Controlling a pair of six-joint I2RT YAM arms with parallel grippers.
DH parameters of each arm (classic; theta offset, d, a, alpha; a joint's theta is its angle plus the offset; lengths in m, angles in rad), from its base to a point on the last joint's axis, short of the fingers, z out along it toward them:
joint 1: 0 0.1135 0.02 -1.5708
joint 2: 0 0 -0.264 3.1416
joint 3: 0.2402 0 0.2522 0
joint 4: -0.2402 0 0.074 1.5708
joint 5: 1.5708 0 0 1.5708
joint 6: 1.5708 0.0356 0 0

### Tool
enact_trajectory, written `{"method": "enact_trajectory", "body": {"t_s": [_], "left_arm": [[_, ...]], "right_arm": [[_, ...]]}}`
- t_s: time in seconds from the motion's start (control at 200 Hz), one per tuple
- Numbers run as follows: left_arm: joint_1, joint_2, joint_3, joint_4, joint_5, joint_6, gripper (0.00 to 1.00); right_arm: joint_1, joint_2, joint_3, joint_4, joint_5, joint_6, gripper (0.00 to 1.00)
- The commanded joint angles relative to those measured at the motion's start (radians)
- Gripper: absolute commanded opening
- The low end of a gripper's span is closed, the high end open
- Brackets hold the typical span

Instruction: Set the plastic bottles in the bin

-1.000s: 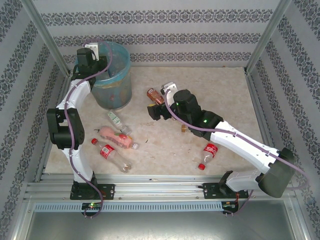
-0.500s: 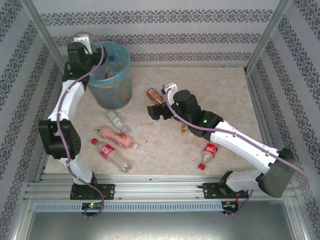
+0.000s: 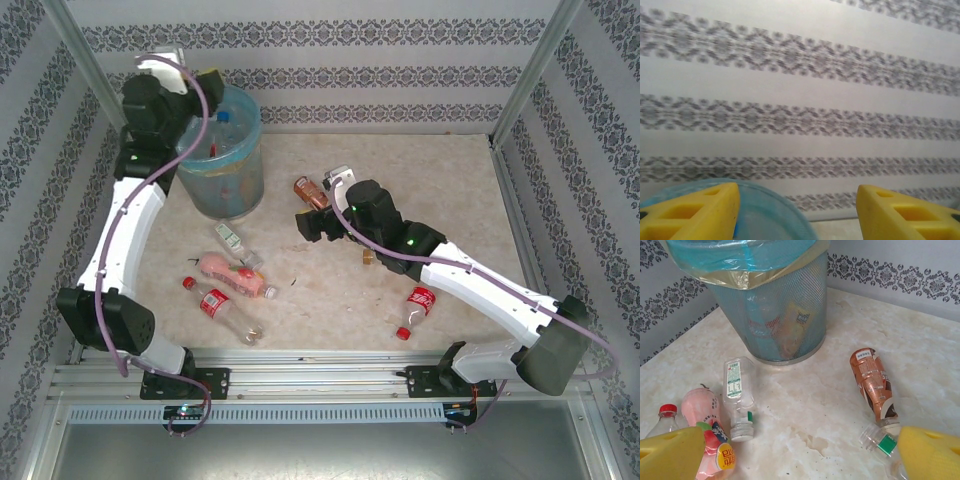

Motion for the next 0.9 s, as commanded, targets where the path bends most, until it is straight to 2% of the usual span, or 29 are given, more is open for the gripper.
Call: {"method": "enact_trajectory", "body": {"t_s": [0.0,0.17,0.285,0.49,0.624,0.739,0.894], "left_arm": [[-0.107,-0.065,-0.038,-0.037,-0.054,0.087,0.63],[-0.277,-0.124,-0.152,-0.045,-0.069,0.091,0.61],[-0.387,-0.148,-0.261,-0.028,-0.054,0.085,0.61],[-0.512,-0.14,-0.405,-0.009,-0.006,0.089,0.61],[-0.573,-0.115,-0.501,0.085,0.01,0.081,0.61],[-0.629,-0.066,-0.543,0.141,0.04,0.075,0.61],[-0.678,0.004,-0.562,0.206,0.09,0.029,0.61]], "right_arm": [[-0.025,0.007,0.046,-0.051,0.009,-0.014,0.98],[-0.045,0.023,0.047,-0.116,-0.028,-0.059,0.95],[-0.081,0.034,0.038,-0.185,-0.005,-0.04,0.93],[-0.235,0.0,-0.044,-0.341,0.018,0.143,0.93],[-0.288,-0.098,-0.148,-0.427,0.116,0.252,0.97],[-0.349,-0.186,-0.241,-0.517,0.182,0.439,0.98],[-0.478,-0.251,-0.346,-0.598,0.136,0.594,0.98]]}}
